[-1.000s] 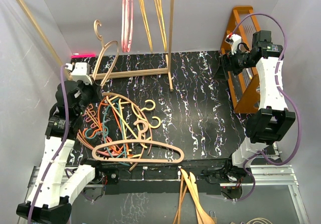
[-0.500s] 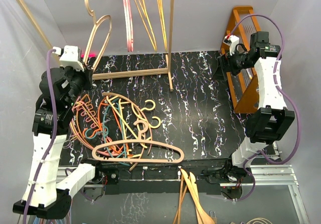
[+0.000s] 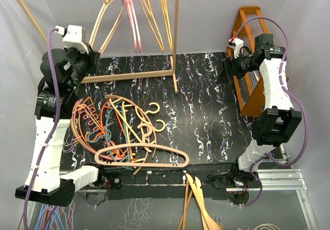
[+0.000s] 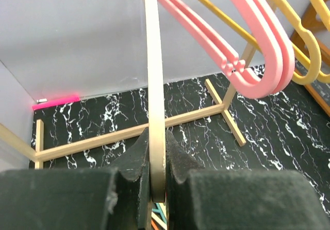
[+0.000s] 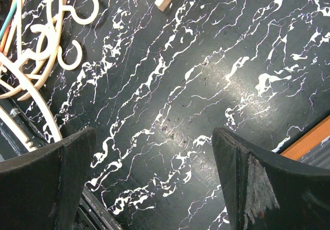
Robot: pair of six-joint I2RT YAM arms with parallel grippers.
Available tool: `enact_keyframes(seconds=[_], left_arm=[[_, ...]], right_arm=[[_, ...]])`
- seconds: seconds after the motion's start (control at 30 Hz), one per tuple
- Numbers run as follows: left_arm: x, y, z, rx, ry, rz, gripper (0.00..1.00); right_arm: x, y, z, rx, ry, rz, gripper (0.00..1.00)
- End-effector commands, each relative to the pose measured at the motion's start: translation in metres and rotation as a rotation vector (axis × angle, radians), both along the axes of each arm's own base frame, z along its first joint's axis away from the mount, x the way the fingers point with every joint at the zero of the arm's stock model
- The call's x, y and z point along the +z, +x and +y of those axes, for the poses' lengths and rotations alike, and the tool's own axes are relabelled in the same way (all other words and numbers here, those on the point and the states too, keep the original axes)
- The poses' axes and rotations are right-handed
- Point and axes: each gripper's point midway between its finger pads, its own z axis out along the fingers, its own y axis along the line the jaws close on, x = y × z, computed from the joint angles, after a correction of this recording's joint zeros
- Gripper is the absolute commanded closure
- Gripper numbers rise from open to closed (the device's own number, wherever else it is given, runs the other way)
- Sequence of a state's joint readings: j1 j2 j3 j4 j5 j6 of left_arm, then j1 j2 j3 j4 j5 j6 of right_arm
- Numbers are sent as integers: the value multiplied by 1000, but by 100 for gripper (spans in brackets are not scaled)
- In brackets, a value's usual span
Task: Organize the hangers
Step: Place the hanger at the clothesline.
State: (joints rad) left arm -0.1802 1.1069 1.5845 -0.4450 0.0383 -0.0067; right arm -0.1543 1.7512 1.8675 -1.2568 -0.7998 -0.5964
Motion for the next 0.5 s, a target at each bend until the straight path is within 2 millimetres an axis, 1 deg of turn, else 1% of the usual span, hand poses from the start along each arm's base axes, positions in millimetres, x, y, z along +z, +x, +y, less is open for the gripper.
enact_keyframes(seconds=[0.0, 0.17, 0.27, 0.3, 0.33, 0.37, 0.47], left_arm=[[43, -5, 1, 1, -11, -130, 100], [46, 2, 11, 60, 9, -114, 100], [50, 6, 9, 49, 14, -123, 100], [48, 10, 7, 44, 19, -112, 100], [49, 12, 6, 42, 18, -107, 100], [47, 17, 4, 35, 20, -96, 100], [45, 27, 0, 21, 16, -70, 100]], right_arm=[[7, 2, 5, 9, 21, -28, 1], [7, 1, 6, 11, 27, -26, 1], [6, 0, 9, 18, 31, -20, 1], [6, 0, 9, 19, 31, -19, 1], [-2, 2, 9, 20, 35, 2, 1], [-4, 3, 10, 22, 39, 7, 1], [-3, 3, 11, 27, 47, 8, 1]])
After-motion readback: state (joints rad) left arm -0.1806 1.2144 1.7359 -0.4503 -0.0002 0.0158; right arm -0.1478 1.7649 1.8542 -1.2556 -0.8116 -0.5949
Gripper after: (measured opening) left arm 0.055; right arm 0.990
